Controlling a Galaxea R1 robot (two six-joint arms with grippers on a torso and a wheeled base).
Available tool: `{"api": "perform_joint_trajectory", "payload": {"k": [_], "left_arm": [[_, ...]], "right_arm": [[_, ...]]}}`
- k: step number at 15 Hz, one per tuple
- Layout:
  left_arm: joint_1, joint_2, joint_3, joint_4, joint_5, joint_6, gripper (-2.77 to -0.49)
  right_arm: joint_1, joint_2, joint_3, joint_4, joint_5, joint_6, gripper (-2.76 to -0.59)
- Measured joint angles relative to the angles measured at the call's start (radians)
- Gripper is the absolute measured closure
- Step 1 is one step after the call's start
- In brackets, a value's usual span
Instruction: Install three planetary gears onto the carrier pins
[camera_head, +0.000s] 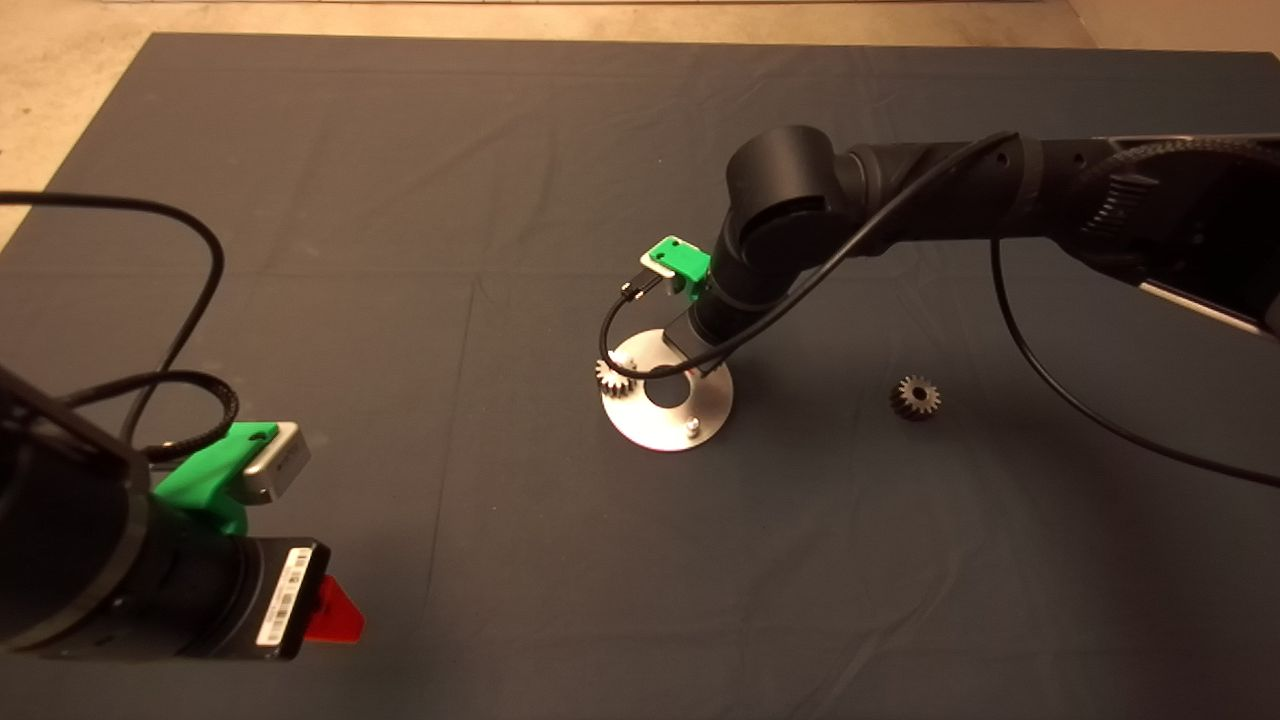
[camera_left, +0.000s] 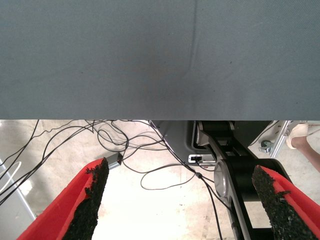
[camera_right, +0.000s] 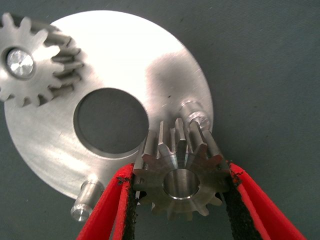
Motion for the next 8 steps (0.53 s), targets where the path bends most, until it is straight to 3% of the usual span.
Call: {"api": "perform_joint_trajectory", "payload": {"k": [8], "left_arm": [[0.000, 0.000, 0.000, 0.000, 0.000, 0.000, -2.04]], "right_arm": [[0.032, 0.009, -0.087, 0.008, 0.000, 0.000, -1.05]]}}
